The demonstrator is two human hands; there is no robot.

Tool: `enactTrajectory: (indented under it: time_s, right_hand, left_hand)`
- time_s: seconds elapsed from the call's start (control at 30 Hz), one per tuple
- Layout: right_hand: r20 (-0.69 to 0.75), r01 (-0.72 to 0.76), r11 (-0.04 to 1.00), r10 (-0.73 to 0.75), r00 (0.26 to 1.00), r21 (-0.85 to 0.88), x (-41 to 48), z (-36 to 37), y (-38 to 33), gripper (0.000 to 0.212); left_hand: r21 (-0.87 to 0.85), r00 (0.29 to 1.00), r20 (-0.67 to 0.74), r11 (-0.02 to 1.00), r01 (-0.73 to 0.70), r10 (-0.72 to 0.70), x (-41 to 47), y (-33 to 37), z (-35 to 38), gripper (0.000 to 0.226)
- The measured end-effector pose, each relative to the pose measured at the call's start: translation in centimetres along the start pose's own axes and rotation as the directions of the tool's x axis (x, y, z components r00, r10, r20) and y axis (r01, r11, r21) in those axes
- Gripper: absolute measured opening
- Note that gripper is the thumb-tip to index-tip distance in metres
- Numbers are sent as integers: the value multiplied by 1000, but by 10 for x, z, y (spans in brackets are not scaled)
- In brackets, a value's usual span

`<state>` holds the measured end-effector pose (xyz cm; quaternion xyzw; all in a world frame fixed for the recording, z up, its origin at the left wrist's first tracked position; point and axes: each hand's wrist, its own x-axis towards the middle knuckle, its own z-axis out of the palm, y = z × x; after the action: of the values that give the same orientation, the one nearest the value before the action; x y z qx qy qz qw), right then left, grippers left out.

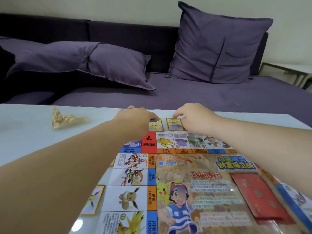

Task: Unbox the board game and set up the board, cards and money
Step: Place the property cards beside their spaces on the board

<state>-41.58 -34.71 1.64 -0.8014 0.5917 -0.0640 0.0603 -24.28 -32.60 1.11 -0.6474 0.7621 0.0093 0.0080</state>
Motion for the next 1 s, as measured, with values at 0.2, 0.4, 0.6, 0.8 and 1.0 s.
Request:
enactTrajectory:
  time_s: [0.2, 0.4, 0.6, 0.8, 1.0]
  right_hand:
    - [224, 120, 980, -83, 971, -157, -21, 6, 2, 42]
    - [279, 167, 960, -100, 955, -226, -24, 6, -2, 22]
    - [293, 126, 980, -77, 953, -153, -24, 7, -7, 17]
    - [277, 115, 985, -75, 958, -130, -23, 5, -6, 14]
    - [165, 77, 987, -53, 985, -140, -41, -29, -2, 35]
  left_hand:
    - [119, 996, 56, 990, -71, 64, 2, 6, 9, 65]
    - [83, 994, 101, 996, -44, 35, 7, 10, 6, 67]
    - [97, 994, 94, 994, -59, 49, 9, 13, 7, 68]
    - [106, 994, 93, 992, -66, 56, 9, 11, 7, 68]
    - [-123, 999, -52, 992, -21, 15, -8, 11, -21, 57]
